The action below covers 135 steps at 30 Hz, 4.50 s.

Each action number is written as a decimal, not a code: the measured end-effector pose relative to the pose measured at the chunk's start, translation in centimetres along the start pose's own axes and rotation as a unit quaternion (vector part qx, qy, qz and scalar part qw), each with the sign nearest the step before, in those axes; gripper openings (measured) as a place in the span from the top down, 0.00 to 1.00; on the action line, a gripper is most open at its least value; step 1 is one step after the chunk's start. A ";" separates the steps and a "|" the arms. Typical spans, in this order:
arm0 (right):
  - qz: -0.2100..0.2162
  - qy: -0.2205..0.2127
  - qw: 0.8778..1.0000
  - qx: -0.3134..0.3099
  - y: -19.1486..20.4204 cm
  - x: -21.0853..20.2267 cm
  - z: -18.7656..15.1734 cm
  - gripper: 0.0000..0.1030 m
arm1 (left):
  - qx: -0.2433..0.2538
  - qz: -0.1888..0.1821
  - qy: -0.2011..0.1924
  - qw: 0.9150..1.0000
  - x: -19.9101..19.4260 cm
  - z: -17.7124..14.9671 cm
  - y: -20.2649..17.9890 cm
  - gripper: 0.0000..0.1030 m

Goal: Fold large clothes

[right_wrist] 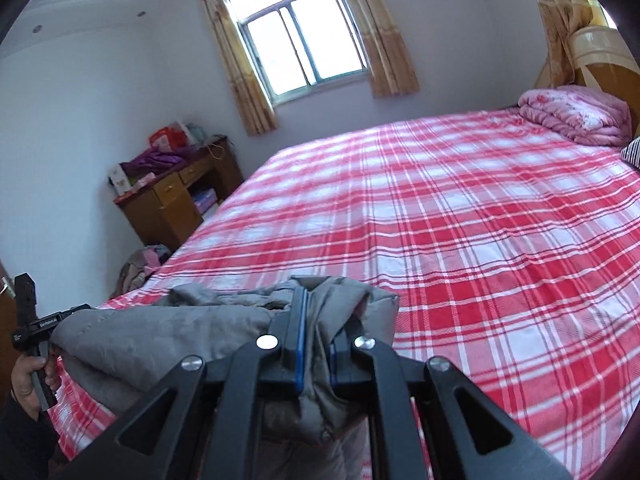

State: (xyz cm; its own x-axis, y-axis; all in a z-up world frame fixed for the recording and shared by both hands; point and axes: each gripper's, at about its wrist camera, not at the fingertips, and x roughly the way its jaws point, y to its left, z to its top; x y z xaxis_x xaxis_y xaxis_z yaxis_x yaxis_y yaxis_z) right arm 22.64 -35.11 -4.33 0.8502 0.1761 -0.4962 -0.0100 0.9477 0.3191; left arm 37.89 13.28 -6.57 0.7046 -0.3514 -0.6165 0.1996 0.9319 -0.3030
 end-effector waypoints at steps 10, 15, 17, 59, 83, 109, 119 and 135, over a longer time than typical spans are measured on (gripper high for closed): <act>-0.027 0.032 0.998 0.041 -3.2 7.5 0.5 0.85 | -0.017 0.082 -0.066 0.994 2.0 2.9 1.0 0.05; -0.040 0.029 0.998 0.046 -3.1 9.4 2.0 0.55 | -0.023 0.134 -0.080 0.987 1.4 3.4 1.0 0.05; -0.047 0.007 0.997 0.062 -3.3 9.4 2.7 0.13 | -0.031 0.168 -0.098 0.980 0.5 3.4 1.0 0.05; -0.054 0.102 0.991 -0.061 8.5 20.9 -4.4 0.11 | 0.021 0.206 0.013 0.978 15.6 -1.7 -4.4 0.01; -0.099 0.162 0.979 -0.078 8.9 24.2 -5.2 0.04 | 0.023 0.218 0.044 0.975 17.3 -1.8 -4.2 0.01; -0.087 0.138 0.982 -0.095 11.7 17.9 -3.8 0.08 | 0.062 0.184 0.022 0.981 9.3 -2.4 -7.4 0.01; -0.117 0.136 0.966 -0.187 16.0 15.7 -11.0 0.06 | 0.050 0.190 0.014 0.980 8.7 -8.7 -7.1 0.01; -0.112 0.092 0.973 -0.179 14.8 11.0 -12.1 0.01 | -0.072 0.206 -0.006 0.976 -1.4 -14.3 -2.6 0.01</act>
State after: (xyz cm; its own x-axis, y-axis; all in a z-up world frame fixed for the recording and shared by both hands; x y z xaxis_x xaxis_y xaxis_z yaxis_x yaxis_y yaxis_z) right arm 25.43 -15.96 -14.83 0.7438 -0.0322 -0.6677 -0.0455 0.9941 -0.0985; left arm 26.60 10.06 -15.33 0.7135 0.0516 -0.6987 -0.1986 0.9713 -0.1310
